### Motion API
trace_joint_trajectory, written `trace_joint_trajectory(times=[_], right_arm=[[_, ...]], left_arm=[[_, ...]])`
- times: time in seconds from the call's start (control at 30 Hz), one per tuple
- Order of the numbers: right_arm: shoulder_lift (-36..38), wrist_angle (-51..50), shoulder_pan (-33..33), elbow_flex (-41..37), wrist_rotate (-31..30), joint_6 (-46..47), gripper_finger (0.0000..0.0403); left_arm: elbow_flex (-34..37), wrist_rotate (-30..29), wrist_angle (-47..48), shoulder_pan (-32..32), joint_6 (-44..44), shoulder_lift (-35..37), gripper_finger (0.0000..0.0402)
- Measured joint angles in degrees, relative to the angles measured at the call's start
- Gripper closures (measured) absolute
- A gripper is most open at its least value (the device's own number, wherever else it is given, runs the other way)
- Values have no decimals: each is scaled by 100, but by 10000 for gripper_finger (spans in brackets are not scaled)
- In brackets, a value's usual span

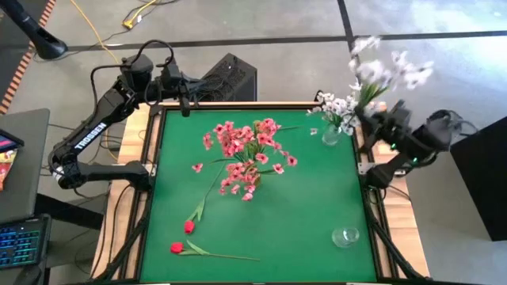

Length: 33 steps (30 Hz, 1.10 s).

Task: Sort flowers into vase by color
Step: Put the white flowers into the top transparent vase

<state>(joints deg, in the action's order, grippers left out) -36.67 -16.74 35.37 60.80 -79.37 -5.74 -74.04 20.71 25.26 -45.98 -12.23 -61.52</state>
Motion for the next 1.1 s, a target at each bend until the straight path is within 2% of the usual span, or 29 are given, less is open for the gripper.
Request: trace_joint_trajectory(times=[0.2,0.37,0.43,0.57,0.8,1.0,1.1], right_arm=[[195,-12,-1369,310,94,-570,366],[693,-9,-2727,310,1012,-292,366],[860,44,-3227,251,1205,-125,366],[1143,38,-4164,-338,1243,451,366],[1270,44,-5488,-1660,2005,2065,366],[1276,105,-6370,-2196,2103,2555,366],[1233,383,-6873,-2430,2530,2678,366]], left_arm=[[0,0,-4,1,-63,0,401],[0,-3,-33,1,-63,0,401],[0,-2,-41,1,-59,-8,401],[0,-2,-143,3,86,-80,401],[0,35,-629,73,383,-247,401],[-4,127,-621,103,538,-267,401],[-4,238,-562,103,584,-267,401]])
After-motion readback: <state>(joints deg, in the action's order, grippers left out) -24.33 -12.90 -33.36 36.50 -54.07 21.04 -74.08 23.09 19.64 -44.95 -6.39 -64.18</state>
